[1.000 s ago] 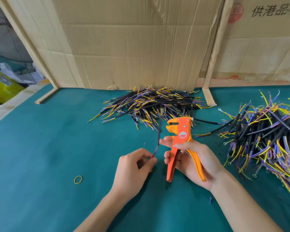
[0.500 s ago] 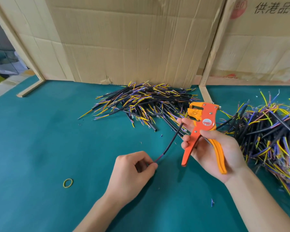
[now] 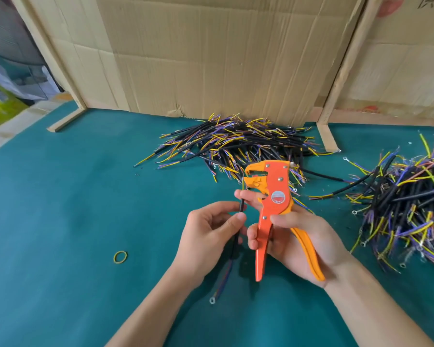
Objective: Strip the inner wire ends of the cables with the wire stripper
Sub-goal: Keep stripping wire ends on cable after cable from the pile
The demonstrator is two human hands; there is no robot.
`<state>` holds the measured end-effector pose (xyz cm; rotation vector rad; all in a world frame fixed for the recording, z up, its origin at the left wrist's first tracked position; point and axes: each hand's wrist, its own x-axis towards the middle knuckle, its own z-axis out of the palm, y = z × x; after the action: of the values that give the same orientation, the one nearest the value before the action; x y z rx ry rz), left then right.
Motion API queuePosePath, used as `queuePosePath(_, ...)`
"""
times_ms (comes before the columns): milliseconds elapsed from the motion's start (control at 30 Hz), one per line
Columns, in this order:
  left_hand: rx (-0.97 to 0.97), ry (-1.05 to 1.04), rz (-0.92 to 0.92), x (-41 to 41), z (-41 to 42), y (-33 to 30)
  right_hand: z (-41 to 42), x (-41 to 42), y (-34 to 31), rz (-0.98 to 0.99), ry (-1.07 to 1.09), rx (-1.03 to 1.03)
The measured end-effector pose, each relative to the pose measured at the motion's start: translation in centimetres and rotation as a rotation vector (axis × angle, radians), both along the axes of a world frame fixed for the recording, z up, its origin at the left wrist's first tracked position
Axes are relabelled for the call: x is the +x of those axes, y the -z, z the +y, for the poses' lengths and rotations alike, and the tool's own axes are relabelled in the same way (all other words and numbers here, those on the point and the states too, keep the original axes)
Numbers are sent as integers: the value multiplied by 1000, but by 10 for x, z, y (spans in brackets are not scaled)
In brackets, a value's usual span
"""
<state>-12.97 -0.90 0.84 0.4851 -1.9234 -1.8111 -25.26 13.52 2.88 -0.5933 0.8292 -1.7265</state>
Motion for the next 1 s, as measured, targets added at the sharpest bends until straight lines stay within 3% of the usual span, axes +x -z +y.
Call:
queuePosePath(267,20,-65,8,-2,-3,5,3,-6,1,-4,89,56)
queuePosePath(600,-92,-86,-28,-3,1,5,1,-1,1,42,67,67)
queuePosePath(733,-51,-80,-39,-9,3,1,2,-1,-1,48,72,80)
queuePosePath(1000,-121,-91,24,-14,-1,5,-2,5,-3,106,-8,164)
